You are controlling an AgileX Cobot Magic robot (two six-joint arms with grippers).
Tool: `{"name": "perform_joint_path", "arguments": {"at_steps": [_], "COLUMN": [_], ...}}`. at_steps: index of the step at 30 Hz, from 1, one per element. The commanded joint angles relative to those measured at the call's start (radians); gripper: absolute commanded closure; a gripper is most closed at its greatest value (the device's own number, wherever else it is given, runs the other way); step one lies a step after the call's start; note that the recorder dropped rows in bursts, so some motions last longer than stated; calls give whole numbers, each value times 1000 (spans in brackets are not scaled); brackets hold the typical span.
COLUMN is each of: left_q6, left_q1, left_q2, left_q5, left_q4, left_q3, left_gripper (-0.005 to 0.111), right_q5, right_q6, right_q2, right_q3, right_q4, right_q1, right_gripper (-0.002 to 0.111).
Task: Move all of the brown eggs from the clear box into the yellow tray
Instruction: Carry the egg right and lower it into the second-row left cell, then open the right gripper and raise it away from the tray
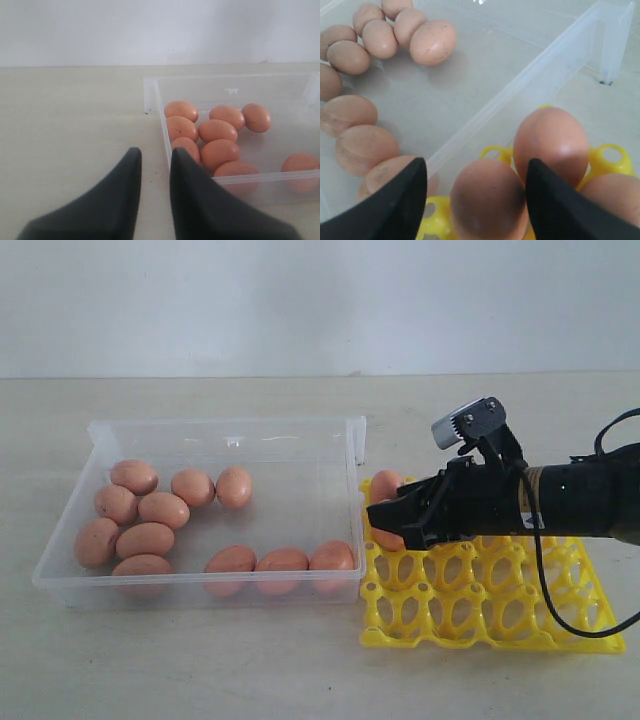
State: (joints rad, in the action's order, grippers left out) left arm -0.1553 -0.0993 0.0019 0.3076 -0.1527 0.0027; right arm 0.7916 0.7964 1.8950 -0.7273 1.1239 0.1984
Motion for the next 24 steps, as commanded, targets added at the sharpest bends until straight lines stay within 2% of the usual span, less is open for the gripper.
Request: {"name": "perform_joint_path", "arguments": {"at_steps": [1, 5, 10, 11, 13, 14, 16, 19, 22, 24], "left_q6": [-10, -10, -10, -10, -10, -10, -10, -10, -10, -10], "left_q1": [-3, -3, -3, -3, -3, -3, -3, -3, -3, -3], "left_q2": [-2, -2, -2, -2, -2, -2, -2, -2, -2, -2], "left_q5": [-1, -1, -1, -1, -1, -1, -1, -1, -1, -1], "left_q4": [6, 6, 6, 6, 6, 6, 6, 6, 6, 6], "left_q3": [-3, -3, -3, -3, -3, -3, -3, -3, -3, -3], "left_gripper": [85, 85, 85, 85, 85, 85, 85, 85, 85, 85], "right_q5": [12, 36, 158, 185, 204, 198, 182, 63, -197, -491], "right_q6": [-4, 30, 97, 99, 112, 122, 137, 162, 160, 163], "right_q2": [1, -1, -56, -81, -146, -192, -255, -353, -416, -426], "right_q3": [6, 6, 6, 6, -2, -16, -47, -123, -220, -301], "right_q4": [-19, -24, -69, -75, -63, -44, -9, 14, 24, 94], "right_q1": [2, 2, 0, 0, 6, 15, 39, 127, 250, 353], "right_gripper": [52, 52, 53, 57, 74, 88, 108, 109, 109, 109]}}
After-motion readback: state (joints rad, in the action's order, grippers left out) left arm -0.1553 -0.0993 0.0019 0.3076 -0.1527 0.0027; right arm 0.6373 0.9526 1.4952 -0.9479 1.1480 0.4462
